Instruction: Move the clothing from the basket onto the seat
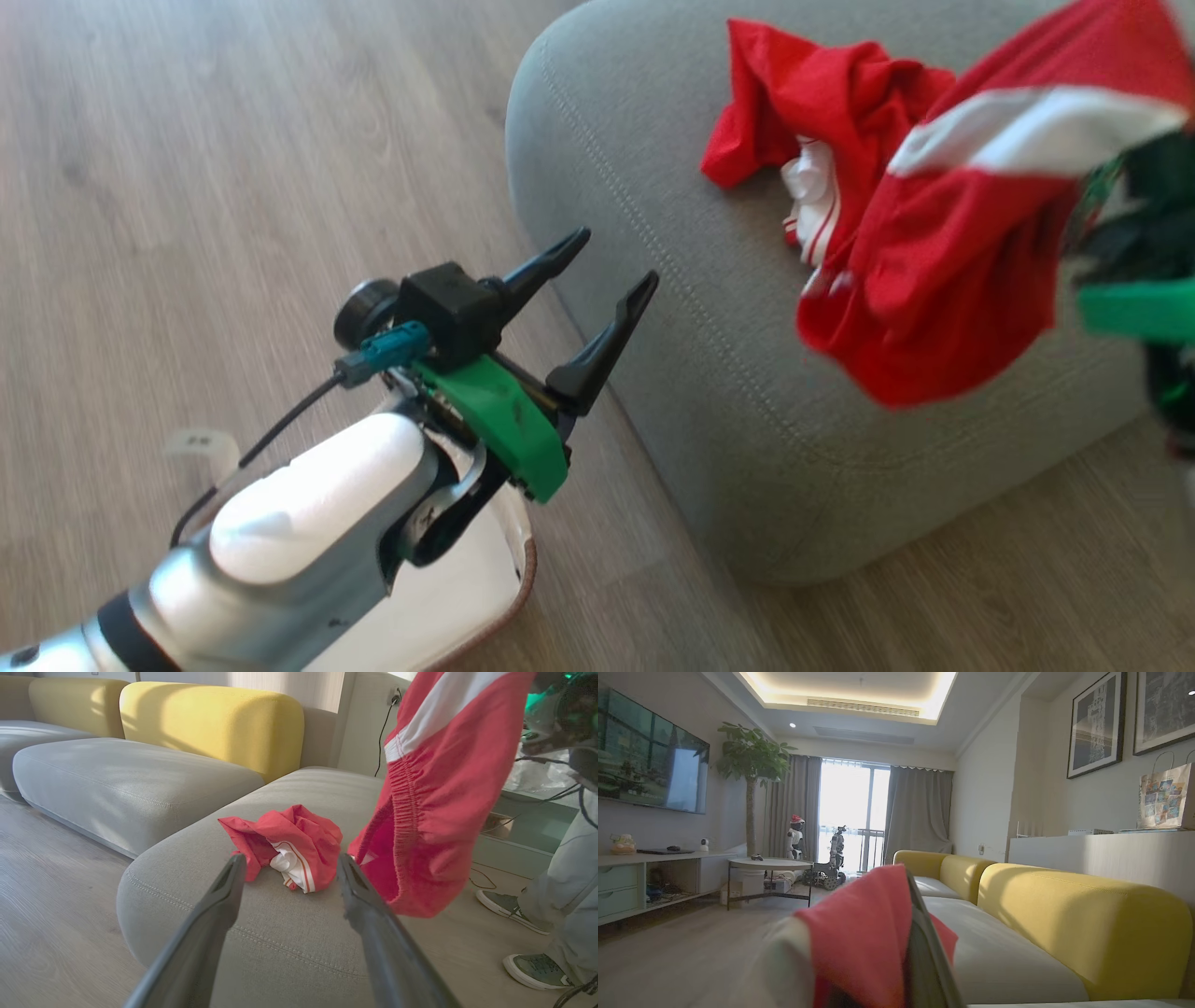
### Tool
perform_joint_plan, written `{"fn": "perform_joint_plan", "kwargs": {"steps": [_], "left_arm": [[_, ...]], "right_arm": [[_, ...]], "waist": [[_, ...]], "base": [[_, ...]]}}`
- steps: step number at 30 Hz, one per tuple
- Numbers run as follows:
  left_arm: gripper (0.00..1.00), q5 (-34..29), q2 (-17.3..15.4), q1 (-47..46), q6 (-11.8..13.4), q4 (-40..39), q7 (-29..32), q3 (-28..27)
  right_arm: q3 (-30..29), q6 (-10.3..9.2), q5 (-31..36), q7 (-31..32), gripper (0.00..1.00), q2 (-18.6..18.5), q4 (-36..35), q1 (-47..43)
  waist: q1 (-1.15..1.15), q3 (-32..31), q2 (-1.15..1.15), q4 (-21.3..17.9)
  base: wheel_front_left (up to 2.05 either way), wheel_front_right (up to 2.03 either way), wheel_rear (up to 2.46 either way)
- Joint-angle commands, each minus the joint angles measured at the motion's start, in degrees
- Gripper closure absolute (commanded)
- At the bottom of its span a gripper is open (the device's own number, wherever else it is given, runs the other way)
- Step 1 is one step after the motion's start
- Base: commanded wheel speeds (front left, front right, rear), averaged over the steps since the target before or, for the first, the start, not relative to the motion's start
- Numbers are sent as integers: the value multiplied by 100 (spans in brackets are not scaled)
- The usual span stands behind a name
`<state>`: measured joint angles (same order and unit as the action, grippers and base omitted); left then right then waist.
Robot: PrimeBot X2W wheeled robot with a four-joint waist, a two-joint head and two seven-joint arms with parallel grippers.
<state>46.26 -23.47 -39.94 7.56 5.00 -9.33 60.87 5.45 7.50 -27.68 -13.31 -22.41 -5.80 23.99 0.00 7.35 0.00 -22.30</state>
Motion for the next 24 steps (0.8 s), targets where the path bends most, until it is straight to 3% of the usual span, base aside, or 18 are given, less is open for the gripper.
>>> {"fn": "perform_joint_plan", "kwargs": {"steps": [1,12,24], "left_arm": [[0,-95,-160,-404,-12,-200,-2,-223],[0,-277,-273,-923,-79,-415,221,-249],[0,-462,-256,-1407,-171,-511,327,-250]], "right_arm": [[58,-1,-91,59,100,-241,-16,332],[-183,-1,-522,151,100,-1109,1342,2070],[-147,-1,-214,447,100,-1952,3263,3254]], "waist": [[0,212,0,145],[0,1265,0,701],[0,2318,0,1278]], "base": [[0,0,0],[0,0,0],[0,0,0]]}}
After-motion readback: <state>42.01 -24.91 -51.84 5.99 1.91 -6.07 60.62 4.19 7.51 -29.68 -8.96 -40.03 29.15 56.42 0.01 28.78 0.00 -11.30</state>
